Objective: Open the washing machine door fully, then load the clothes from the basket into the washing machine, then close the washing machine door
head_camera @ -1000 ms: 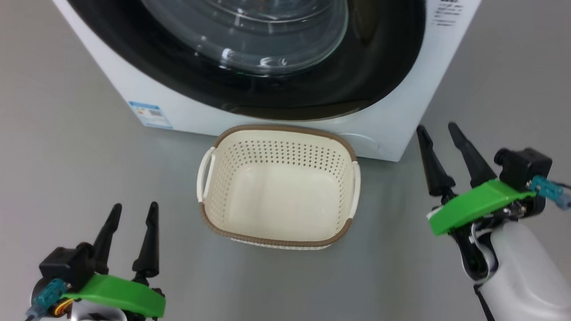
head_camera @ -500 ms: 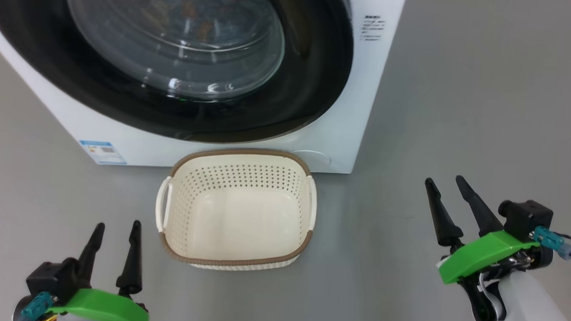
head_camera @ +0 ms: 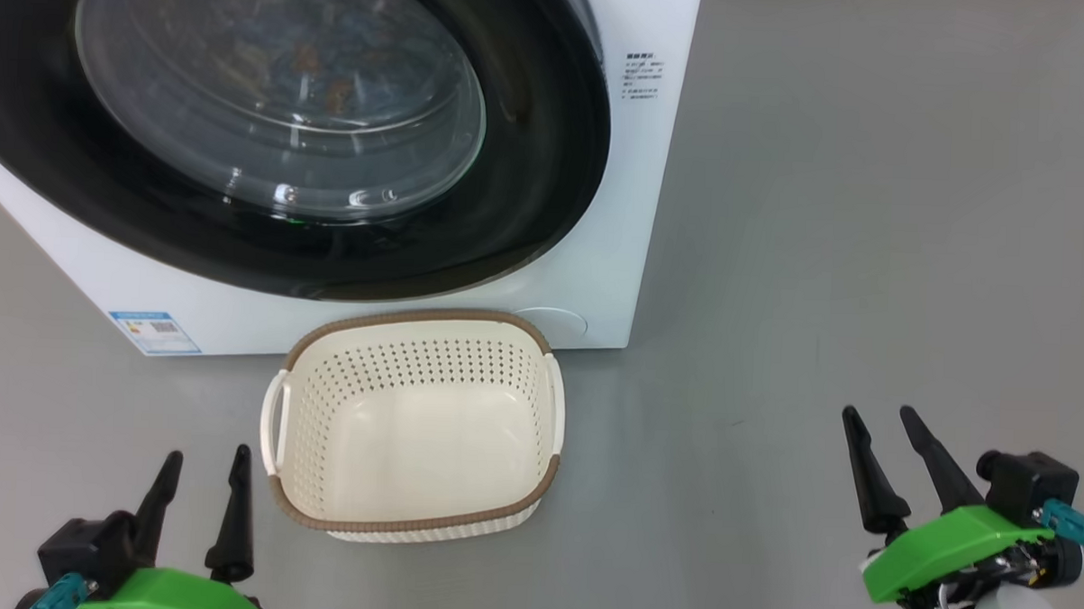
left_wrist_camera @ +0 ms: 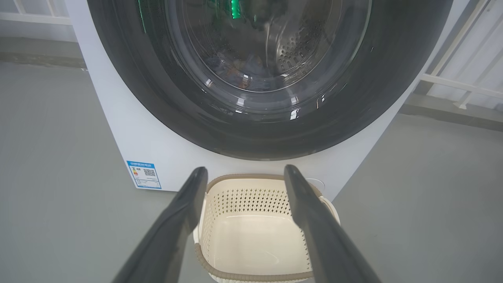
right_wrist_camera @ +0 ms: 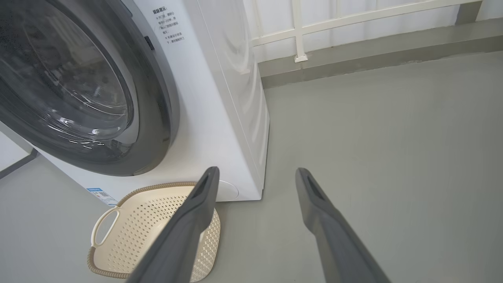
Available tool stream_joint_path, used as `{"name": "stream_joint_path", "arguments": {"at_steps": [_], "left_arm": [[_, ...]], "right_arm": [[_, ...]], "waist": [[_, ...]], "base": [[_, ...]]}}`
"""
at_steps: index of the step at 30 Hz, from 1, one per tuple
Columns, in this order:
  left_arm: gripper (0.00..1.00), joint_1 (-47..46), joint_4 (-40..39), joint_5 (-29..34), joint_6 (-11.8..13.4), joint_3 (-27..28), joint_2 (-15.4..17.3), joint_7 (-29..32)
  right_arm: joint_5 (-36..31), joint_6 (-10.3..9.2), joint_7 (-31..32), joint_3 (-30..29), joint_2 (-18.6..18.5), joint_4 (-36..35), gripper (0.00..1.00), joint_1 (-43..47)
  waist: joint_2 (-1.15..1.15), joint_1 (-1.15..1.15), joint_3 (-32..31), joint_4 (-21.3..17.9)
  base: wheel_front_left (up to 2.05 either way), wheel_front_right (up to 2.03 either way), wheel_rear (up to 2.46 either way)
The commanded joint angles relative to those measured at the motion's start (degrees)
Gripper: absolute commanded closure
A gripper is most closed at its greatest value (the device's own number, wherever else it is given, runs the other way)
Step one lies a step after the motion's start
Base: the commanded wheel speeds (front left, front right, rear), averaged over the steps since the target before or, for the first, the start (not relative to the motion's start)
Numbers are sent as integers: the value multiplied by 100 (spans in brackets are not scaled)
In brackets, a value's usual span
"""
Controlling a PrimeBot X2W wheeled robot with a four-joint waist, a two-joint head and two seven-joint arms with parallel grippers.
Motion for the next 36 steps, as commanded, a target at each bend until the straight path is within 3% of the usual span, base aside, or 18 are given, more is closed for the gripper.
{"name": "stream_joint_path", "arguments": {"at_steps": [1,19,35,36], "left_arm": [[0,-12,-85,-13,-9,222,161,-38],[0,167,-53,187,-9,364,83,-38],[0,187,-32,9,-9,389,47,-38],[100,237,100,55,1,179,-56,0]], "right_arm": [[-78,8,-27,78,-70,-152,0,91],[-97,8,-27,-146,-109,-196,0,515],[-120,8,-27,-144,-78,-226,0,520],[-100,0,0,-250,-24,-66,100,506]], "waist": [[0,0,-29,-21],[0,0,-230,-82],[0,0,-244,-98],[0,0,-244,-98]], "base": [[0,0,0],[0,0,0],[0,0,0],[0,0,0]]}}
